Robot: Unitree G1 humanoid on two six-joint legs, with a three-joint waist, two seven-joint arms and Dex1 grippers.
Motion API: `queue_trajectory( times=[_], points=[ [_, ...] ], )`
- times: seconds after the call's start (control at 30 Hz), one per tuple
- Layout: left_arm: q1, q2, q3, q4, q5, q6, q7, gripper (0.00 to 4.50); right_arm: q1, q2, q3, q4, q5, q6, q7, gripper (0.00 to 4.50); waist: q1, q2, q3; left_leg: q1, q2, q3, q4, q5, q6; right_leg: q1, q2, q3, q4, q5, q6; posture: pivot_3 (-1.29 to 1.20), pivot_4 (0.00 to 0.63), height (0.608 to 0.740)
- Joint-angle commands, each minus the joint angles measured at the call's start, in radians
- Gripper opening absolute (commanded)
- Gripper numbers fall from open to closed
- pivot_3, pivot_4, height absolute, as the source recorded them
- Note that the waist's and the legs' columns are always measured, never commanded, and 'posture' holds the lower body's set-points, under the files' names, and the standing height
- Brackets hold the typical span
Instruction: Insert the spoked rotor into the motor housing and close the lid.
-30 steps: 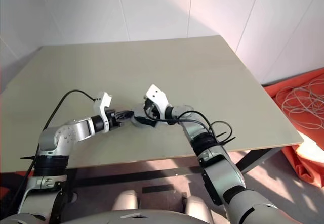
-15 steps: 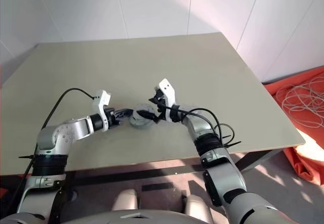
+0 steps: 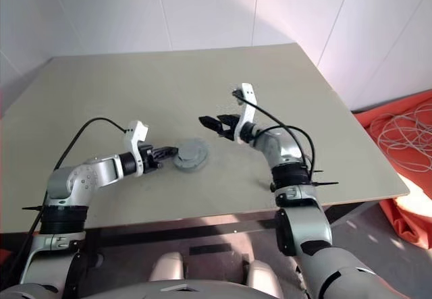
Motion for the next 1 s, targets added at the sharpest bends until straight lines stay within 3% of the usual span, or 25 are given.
queue_trajectory(
  times=[0.03, 0.23, 0.43, 1.0],
  points=[
    [0.004, 0.001, -0.029, -0.002, -0.008, 0.023, -0.011, 0.00, -0.034, -0.042, -0.057, -0.047, 0.086, 0.228, -0.030, 4.47, 0.001, 0.000, 0.000, 0.000, 0.000, 0.000, 0.000, 0.000, 0.000, 0.000, 0.000, 0.000, 0.000, 0.000, 0.000, 0.00, 0.000, 0.740],
    [0.003, 0.002, -0.036, 0.003, -0.002, 0.015, -0.012, 0.00, 0.000, -0.057, -0.051, -0.071, 0.124, 0.428, -0.043, 4.47, 0.003, 0.000, 0.000, 0.000, 0.000, 0.000, 0.000, 0.000, 0.000, 0.000, 0.000, 0.000, 0.001, 0.000, 0.001, 0.00, 0.000, 0.740],
    [0.007, 0.006, -0.032, -0.006, -0.004, 0.017, -0.010, 0.00, 0.055, -0.010, -0.022, -0.119, 0.131, 0.499, -0.063, 4.47, 0.010, 0.000, 0.000, 0.001, 0.000, 0.000, 0.000, 0.000, -0.001, 0.001, 0.000, 0.000, 0.001, 0.001, 0.001, 0.00, 0.000, 0.740],
    [0.014, 0.027, -0.029, -0.020, -0.004, 0.020, -0.002, 0.00, 0.015, 0.164, -0.061, 0.004, 0.129, 0.414, -0.116, 4.47, 0.000, -0.001, -0.001, 0.008, 0.001, 0.000, 0.000, 0.003, -0.005, 0.003, 0.000, 0.000, 0.006, -0.001, -0.001, 0.00, 0.000, 0.740]
  ],
)
